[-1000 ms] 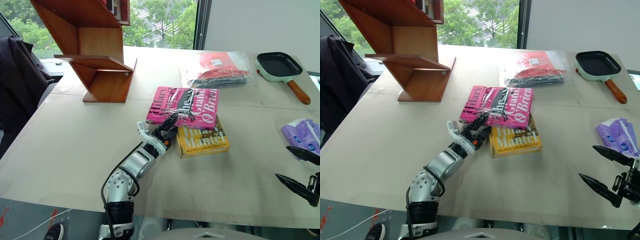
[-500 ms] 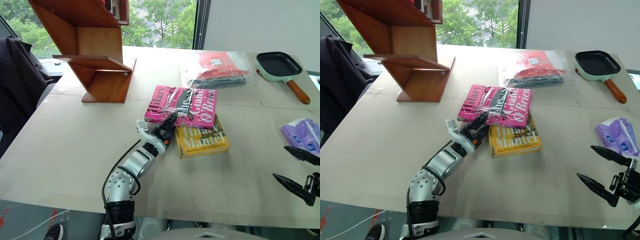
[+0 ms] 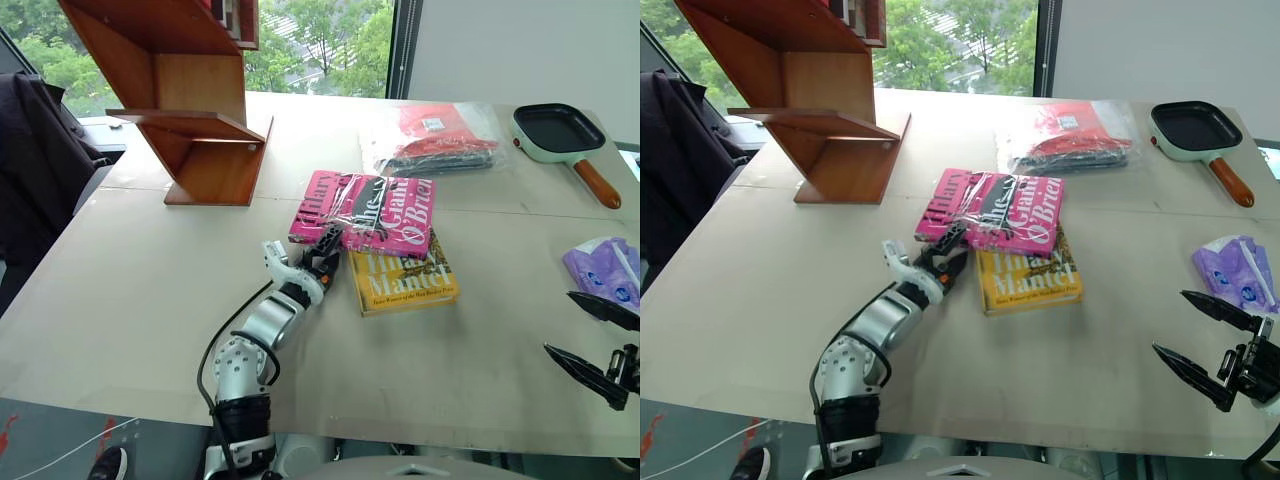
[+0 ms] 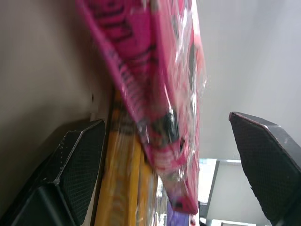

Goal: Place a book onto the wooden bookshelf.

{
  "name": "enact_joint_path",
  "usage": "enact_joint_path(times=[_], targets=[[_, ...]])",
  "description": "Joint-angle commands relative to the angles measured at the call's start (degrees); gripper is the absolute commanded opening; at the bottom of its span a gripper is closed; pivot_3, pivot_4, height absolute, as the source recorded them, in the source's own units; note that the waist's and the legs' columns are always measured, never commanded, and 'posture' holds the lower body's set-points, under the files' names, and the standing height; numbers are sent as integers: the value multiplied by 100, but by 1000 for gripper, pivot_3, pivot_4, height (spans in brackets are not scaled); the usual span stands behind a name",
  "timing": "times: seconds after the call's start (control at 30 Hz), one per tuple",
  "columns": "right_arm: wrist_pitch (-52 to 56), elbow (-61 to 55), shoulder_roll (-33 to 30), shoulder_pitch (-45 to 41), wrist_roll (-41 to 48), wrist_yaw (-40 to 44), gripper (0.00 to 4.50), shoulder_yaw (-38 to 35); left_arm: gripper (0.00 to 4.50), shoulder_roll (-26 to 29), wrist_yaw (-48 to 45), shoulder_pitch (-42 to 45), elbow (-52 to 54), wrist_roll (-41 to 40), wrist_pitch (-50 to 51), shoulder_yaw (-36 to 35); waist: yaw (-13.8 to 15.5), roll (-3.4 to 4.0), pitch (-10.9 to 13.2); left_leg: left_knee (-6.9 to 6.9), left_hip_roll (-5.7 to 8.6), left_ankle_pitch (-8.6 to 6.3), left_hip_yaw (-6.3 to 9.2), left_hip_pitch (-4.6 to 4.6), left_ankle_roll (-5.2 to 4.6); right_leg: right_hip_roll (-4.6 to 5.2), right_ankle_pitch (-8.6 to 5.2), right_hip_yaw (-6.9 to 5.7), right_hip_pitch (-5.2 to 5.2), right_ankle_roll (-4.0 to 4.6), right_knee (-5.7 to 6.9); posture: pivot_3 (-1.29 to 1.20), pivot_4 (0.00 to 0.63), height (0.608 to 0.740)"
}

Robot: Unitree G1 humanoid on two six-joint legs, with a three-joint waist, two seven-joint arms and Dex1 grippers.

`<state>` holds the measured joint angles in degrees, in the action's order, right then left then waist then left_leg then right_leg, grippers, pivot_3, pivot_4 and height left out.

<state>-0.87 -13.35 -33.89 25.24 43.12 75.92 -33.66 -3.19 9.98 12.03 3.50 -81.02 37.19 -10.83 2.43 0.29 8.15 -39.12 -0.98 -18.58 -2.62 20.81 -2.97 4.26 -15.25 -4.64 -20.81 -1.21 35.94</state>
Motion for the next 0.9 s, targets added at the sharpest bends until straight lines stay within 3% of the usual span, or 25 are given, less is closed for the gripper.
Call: enact_joint_path(times=[0.03,0.4,0.5,0.73,0.9], targets=[[-112,-129,18,-21,25,-14,4500,1,4377,-119,-127,206,-431,297,-3,51,4,0,0,0,0,0,0,1,0,0,0,0,0,0,0,0,150,740],[-166,-243,87,-27,-17,-153,4500,125,4377,-490,-608,1050,-1588,860,-189,-280,30,-13,8,-2,2,0,1,0,0,-2,10,-5,1,-17,0,0,150,740],[-175,-274,96,-24,-14,-179,4500,135,3535,-598,-683,1151,-1783,955,-165,-302,38,-17,10,-2,2,0,2,1,0,-2,11,-6,2,-19,0,0,150,740],[-156,-261,71,-87,-21,-191,4500,144,308,-682,-815,1237,-1890,1083,-134,-514,64,-13,7,-1,2,0,6,0,0,-1,12,-8,2,-22,0,0,150,740],[-99,-238,40,-230,1,-215,4500,192,184,-544,-1046,1181,-1504,1248,-116,-479,59,-13,8,-1,3,0,7,-2,1,0,12,-8,3,-22,1,0,150,740]])
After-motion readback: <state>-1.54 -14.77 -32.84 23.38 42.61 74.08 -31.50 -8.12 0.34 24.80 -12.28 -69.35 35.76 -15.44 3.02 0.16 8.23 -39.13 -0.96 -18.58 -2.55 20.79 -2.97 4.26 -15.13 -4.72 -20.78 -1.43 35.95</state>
